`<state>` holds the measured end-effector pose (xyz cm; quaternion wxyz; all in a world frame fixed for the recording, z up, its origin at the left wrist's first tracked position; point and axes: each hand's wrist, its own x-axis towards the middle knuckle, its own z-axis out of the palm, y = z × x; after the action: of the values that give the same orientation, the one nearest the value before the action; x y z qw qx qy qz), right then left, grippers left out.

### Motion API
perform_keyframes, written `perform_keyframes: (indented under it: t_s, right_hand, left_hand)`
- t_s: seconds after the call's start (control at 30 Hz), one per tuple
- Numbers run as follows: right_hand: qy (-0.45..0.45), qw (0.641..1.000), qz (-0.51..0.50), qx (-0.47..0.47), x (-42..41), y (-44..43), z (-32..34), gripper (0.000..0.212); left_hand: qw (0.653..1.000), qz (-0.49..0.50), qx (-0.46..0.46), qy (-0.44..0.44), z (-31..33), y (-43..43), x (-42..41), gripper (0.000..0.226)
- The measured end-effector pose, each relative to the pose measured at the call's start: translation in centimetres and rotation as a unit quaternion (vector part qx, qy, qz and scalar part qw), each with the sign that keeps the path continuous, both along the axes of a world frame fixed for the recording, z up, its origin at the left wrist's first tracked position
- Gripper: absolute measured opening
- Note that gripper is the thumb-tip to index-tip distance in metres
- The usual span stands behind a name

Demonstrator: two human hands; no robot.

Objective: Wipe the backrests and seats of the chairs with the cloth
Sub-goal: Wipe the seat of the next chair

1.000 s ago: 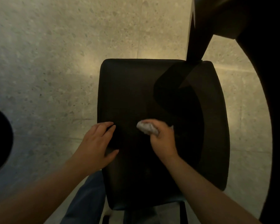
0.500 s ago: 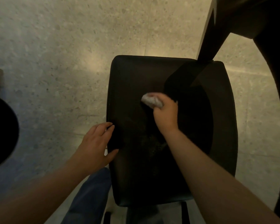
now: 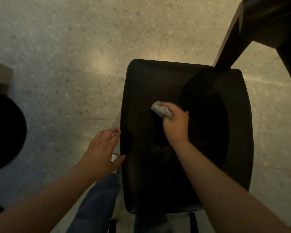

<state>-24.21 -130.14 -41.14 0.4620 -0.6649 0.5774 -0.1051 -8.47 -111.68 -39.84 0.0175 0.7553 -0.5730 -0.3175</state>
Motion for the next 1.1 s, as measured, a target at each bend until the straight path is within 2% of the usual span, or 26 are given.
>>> perform_keyframes:
  t_s: [0.17,0.23,0.3,0.37,0.47,0.67,0.7,0.83,1.1]
  right_hand:
    - [-0.067,0.982,0.134,0.111,-1.6,5.2,1.6,0.038]
    - [-0.114,0.979,0.119,0.121,-0.5,4.0,2.3,0.035]
    - [-0.137,0.983,0.096,0.072,1.9,1.6,2.3,0.032]
    - [-0.110,0.989,0.095,0.024,4.8,-0.1,1.8,0.033]
    - [-0.036,0.992,0.122,0.015,6.8,1.2,0.7,0.041]
    - [0.038,0.956,0.270,0.107,2.4,8.8,1.4,0.044]
    - [0.018,0.961,0.245,0.126,1.7,9.3,1.7,0.039]
    - [-0.092,0.979,0.031,0.179,1.1,8.5,4.7,0.022]
    - [-0.118,0.990,-0.014,0.081,0.9,6.7,15.6,0.017]
  left_hand:
    - [1.000,0.006,0.014,0.005,-0.1,0.9,0.6,0.076]
    - [1.000,0.018,0.021,0.013,-0.1,1.3,0.9,0.075]
    - [0.999,0.025,0.030,0.013,-0.2,1.8,1.2,0.074]
    - [0.999,0.033,0.036,0.012,-0.4,2.4,1.5,0.073]
    - [0.998,0.045,0.041,0.010,-0.3,3.0,2.0,0.073]
    - [0.997,0.059,0.044,0.011,0.3,4.0,3.0,0.071]
    - [0.997,0.066,0.044,0.013,0.5,4.2,3.1,0.071]
    - [0.996,0.080,0.045,0.019,2.6,4.6,3.3,0.067]
    - [0.993,0.118,-0.010,0.027,12.3,3.5,3.3,0.067]
